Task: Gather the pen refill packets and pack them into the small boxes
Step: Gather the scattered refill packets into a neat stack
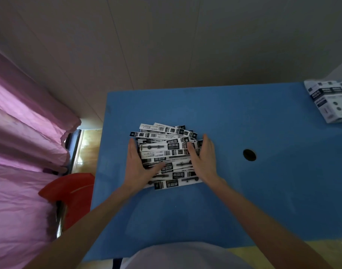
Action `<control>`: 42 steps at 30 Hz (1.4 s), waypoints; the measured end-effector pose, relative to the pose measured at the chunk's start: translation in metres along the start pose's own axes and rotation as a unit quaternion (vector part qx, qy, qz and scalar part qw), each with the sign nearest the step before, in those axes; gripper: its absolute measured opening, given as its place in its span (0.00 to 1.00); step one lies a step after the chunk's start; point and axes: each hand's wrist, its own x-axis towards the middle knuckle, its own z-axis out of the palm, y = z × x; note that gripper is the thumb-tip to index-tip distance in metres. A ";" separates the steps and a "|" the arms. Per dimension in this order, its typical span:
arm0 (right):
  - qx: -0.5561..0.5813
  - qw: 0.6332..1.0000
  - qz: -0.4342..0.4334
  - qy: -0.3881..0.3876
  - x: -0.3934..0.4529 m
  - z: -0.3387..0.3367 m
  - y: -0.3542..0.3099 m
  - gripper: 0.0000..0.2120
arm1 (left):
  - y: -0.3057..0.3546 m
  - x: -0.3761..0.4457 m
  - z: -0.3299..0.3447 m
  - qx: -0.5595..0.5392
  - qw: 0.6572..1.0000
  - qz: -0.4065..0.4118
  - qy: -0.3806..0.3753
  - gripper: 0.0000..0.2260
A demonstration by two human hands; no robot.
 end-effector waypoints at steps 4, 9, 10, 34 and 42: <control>0.001 1.000 0.017 -0.007 0.014 0.007 -0.015 0.41 | 0.018 0.042 -0.012 -0.097 0.993 -0.069 0.001 0.53; 0.016 0.999 0.034 -0.032 0.033 0.012 -0.021 0.46 | 0.036 0.049 -0.011 -0.101 0.989 -0.104 -0.038 0.39; 0.025 0.998 0.038 -0.041 0.035 0.012 -0.020 0.45 | 0.037 0.043 -0.010 -0.097 0.989 -0.105 -0.037 0.36; -0.168 0.937 -0.158 -0.261 0.106 -0.014 -0.030 0.32 | 0.050 0.077 -0.017 0.112 0.987 0.005 -0.118 0.25; -0.292 0.877 -0.244 -0.293 0.122 -0.014 -0.054 0.29 | 0.056 0.108 -0.034 0.276 0.934 0.063 -0.217 0.43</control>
